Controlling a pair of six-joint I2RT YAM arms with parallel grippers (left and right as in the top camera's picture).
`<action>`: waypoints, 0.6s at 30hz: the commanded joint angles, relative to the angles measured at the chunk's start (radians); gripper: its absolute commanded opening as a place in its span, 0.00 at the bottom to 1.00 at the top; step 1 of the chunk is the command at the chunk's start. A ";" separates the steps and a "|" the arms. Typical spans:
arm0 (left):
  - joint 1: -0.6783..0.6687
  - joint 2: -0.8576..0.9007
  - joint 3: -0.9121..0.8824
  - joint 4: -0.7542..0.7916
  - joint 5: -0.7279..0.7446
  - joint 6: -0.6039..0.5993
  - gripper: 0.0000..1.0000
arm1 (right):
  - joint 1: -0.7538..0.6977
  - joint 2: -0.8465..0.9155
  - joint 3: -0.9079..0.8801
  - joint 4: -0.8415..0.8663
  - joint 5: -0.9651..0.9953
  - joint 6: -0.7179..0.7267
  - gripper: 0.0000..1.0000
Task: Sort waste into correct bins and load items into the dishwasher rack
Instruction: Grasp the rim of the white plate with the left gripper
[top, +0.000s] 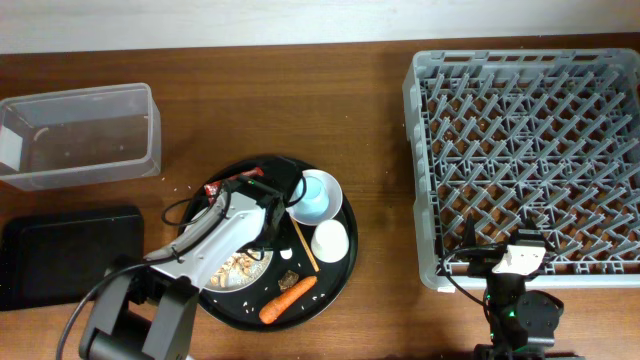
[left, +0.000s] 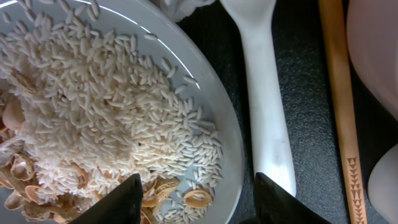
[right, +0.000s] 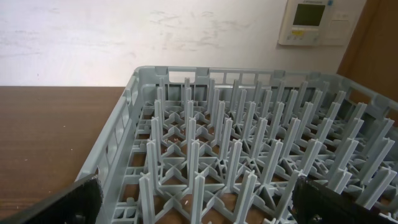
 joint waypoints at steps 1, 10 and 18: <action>-0.034 0.016 0.009 0.009 -0.034 -0.009 0.57 | -0.006 -0.006 -0.005 -0.007 -0.001 0.001 0.99; -0.063 0.035 -0.045 0.015 -0.064 -0.022 0.57 | -0.006 -0.006 -0.005 -0.007 -0.002 0.002 0.99; -0.063 0.035 -0.048 0.002 -0.038 -0.021 0.56 | -0.006 -0.006 -0.005 -0.007 -0.002 0.002 0.99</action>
